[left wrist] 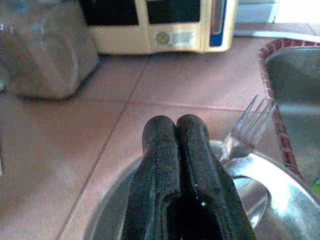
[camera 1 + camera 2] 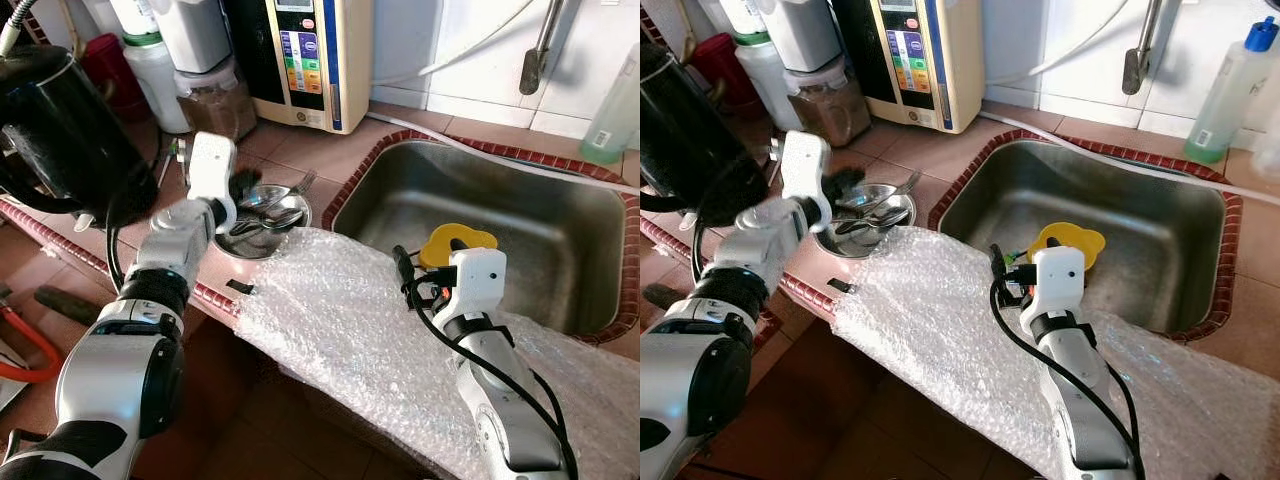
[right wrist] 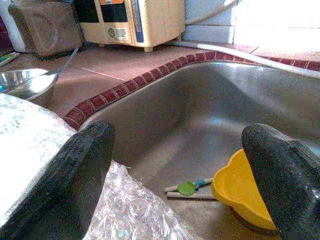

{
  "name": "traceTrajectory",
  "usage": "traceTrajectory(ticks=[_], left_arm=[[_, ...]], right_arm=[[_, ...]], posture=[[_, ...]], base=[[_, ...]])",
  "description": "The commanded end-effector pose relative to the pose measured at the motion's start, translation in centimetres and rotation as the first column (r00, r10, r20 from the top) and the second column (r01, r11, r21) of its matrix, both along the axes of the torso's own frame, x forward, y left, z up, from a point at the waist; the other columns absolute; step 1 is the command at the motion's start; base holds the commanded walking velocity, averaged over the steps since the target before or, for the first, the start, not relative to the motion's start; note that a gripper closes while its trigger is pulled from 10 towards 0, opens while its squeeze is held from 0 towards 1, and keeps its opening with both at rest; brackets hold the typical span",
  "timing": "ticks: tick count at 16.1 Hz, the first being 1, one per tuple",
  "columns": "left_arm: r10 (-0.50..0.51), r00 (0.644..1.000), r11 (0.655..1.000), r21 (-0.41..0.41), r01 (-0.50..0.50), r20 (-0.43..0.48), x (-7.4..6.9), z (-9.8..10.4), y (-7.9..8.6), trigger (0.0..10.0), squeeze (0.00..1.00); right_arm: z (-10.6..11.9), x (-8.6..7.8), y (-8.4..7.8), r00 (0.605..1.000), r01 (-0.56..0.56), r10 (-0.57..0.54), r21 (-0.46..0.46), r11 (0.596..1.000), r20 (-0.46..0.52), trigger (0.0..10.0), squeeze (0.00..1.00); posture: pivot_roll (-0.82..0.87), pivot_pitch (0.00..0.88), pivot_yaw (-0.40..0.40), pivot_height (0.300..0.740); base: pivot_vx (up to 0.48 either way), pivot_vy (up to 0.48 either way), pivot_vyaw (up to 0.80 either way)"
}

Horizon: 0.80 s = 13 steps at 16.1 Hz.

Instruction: Kitchen organization

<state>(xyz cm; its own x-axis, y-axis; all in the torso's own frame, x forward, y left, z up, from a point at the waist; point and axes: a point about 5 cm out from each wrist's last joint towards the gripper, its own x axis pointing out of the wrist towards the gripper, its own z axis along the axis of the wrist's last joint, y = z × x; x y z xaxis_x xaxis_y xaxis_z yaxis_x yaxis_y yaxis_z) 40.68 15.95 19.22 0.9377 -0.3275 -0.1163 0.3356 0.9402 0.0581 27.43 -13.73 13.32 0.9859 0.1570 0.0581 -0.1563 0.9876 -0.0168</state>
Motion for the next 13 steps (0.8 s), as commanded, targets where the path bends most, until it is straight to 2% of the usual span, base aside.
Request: traceTrajectory(ticks=[1,2,4,7,10,13], left_arm=[[-0.019,1.0,0.997,0.068,0.02,-0.014,-0.2,0.2,0.9,10.0,0.38],[-0.034,0.999,0.995,0.093,0.035,-0.016,-0.2,0.5,1.1,10.0,1.0],[-0.078,0.996,0.988,0.133,0.083,-0.043,-0.4,0.5,1.4,10.0,1.0],[-0.192,0.971,0.946,0.236,0.221,-0.14,-1.0,-0.3,2.3,10.0,1.0],[-0.203,0.961,0.916,0.31,0.254,-0.187,-0.9,0.1,3.1,10.0,1.0],[-0.215,0.943,0.891,0.344,0.295,-0.253,-0.8,0.1,3.1,10.0,1.0]], right_arm=[[-0.1,0.2,0.3,1.0,-0.017,0.017,0.005,1.0,-0.006,10.0,0.0],[-0.1,0.3,0.3,1.0,-0.017,0.017,0.003,1.0,-0.007,10.0,0.0],[-0.1,0.3,0.3,1.0,-0.018,0.018,0.003,1.0,-0.008,10.0,0.0],[-0.1,0.4,0.5,1.0,-0.024,0.024,0.004,1.0,-0.01,10.0,0.0],[-0.2,0.4,0.5,1.0,-0.027,0.027,0.001,1.0,-0.01,10.0,0.0],[-0.3,0.3,0.5,1.0,-0.025,0.025,0.0,1.0,-0.015,10.0,0.0]], posture=[[-0.15,0.072,0.145,0.74],[-0.15,0.07,0.143,0.74],[-0.14,0.069,0.141,0.74],[-0.14,0.067,0.139,0.74],[-0.14,0.069,0.139,0.74],[-0.15,0.071,0.141,0.74]], base=[[0.0,0.0,0.0],[0.0,0.0,0.0],[0.0,0.0,0.0],[0.0,0.0,0.0],[0.0,0.0,0.0],[0.0,0.0,0.0]])
